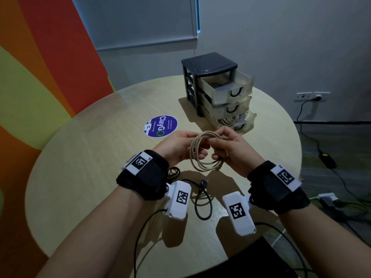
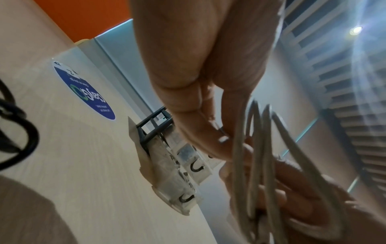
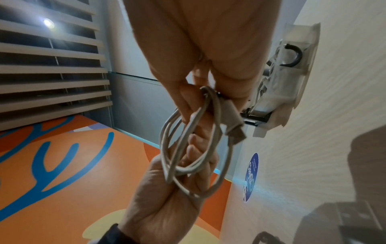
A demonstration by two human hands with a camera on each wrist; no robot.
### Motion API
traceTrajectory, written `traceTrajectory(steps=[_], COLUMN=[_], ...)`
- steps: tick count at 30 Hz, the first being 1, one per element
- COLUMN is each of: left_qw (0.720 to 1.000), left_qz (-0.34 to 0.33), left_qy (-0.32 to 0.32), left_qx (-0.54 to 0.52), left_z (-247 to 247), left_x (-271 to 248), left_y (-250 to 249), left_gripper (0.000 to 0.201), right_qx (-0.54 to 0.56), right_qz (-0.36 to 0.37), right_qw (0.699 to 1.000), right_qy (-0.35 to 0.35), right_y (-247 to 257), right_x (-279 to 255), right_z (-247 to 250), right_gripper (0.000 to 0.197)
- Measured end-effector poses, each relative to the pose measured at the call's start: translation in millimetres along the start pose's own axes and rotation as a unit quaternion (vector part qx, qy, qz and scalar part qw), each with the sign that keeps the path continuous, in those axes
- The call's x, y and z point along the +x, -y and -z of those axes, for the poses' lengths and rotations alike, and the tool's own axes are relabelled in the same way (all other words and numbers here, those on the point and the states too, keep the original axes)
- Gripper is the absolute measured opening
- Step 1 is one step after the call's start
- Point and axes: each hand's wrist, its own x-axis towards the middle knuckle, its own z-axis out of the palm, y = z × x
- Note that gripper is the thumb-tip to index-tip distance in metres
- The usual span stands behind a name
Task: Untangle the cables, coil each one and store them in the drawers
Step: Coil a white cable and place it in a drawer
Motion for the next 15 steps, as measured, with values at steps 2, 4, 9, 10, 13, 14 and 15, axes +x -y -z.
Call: traceTrajectory(steps=[2,4,9,10,13,14,15], left_qw=[1.000,0.998,0.996,0.995,0.992,0.991,0.991], left_qz=[-0.013,-0.022,-0.024,-0.025,-0.032,-0.035,-0.038], left_qy=[-0.024,-0.052,-0.085,-0.095,-0.120,-0.123,-0.127], left_qx=[0.000,-0.009,-0.002,-0.003,-0.026,-0.032,-0.033], left_z=[-2.3,-0.3,4.6,4.1,4.0,4.3,4.3], left_x=[0.0,2.0,6.2,6.9,8.4,8.7,9.0], left_y=[-1.7,-3.8,-0.6,0.9,2.7,2.9,3.2], left_gripper=[0.015,0.015,0.025,0.025,0.021,0.018,0.016], right_qx=[0.011,0.034,0.107,0.127,0.123,0.111,0.101], right_qz=[-0.005,-0.021,-0.078,-0.087,-0.090,-0.089,-0.087], right_qw=[1.000,0.999,0.990,0.987,0.987,0.989,0.990], right_qy=[0.000,0.001,0.054,0.050,0.043,0.044,0.043], right_y=[1.2,3.2,4.9,4.3,2.3,1.9,1.4], right_x=[0.0,0.1,-1.5,-1.5,-1.1,-1.4,-1.6], right_z=[-0.3,1.9,6.5,7.4,10.7,11.7,12.3], right_gripper=[0.013,0.005,0.012,0.014,0.018,0.019,0.019])
